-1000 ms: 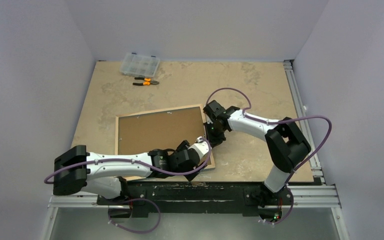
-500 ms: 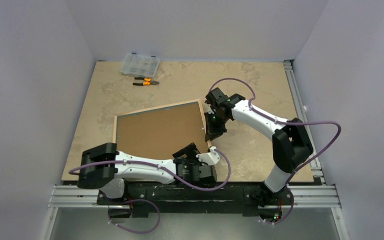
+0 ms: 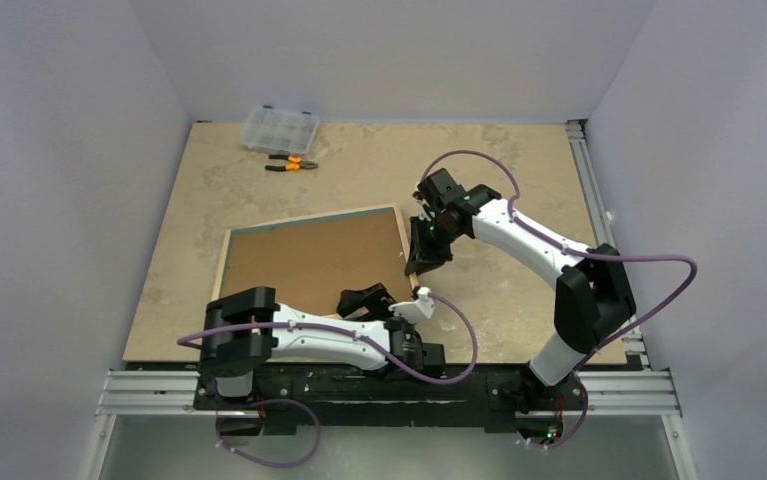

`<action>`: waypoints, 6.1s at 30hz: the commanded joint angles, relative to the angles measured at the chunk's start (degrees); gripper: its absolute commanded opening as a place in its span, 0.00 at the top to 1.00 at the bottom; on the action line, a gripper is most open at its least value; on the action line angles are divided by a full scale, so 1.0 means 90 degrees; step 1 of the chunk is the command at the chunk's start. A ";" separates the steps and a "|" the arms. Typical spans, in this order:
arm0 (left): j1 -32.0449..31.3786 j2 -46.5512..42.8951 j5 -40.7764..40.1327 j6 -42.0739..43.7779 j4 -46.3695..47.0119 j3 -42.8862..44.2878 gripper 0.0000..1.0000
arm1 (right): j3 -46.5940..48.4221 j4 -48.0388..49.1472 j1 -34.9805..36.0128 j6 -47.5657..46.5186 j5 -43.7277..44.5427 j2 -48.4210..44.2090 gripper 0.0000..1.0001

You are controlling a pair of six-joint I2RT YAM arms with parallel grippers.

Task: Put the photo into the frame
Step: Turn over the photo frame at the center of the board.

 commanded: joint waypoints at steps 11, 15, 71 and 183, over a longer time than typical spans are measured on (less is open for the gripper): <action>-0.0091 0.0521 -0.0783 -0.1270 -0.1976 0.0709 0.99 | 0.0037 0.0868 -0.0129 0.0228 -0.1357 -0.0953 0.69; -0.0094 0.0237 -0.0655 -0.0898 -0.1705 0.0650 1.00 | 0.0033 0.1212 -0.0368 0.0235 -0.1373 -0.1349 0.51; -0.0032 -0.5810 0.3853 0.2151 0.1659 -0.0949 1.00 | -0.2294 0.6832 0.1758 -1.1184 -0.3009 -0.2800 0.26; 0.4956 -0.4336 0.5540 0.2050 0.1751 0.3014 0.00 | -0.3528 0.2855 -0.3062 -0.0291 0.0768 -0.1533 0.01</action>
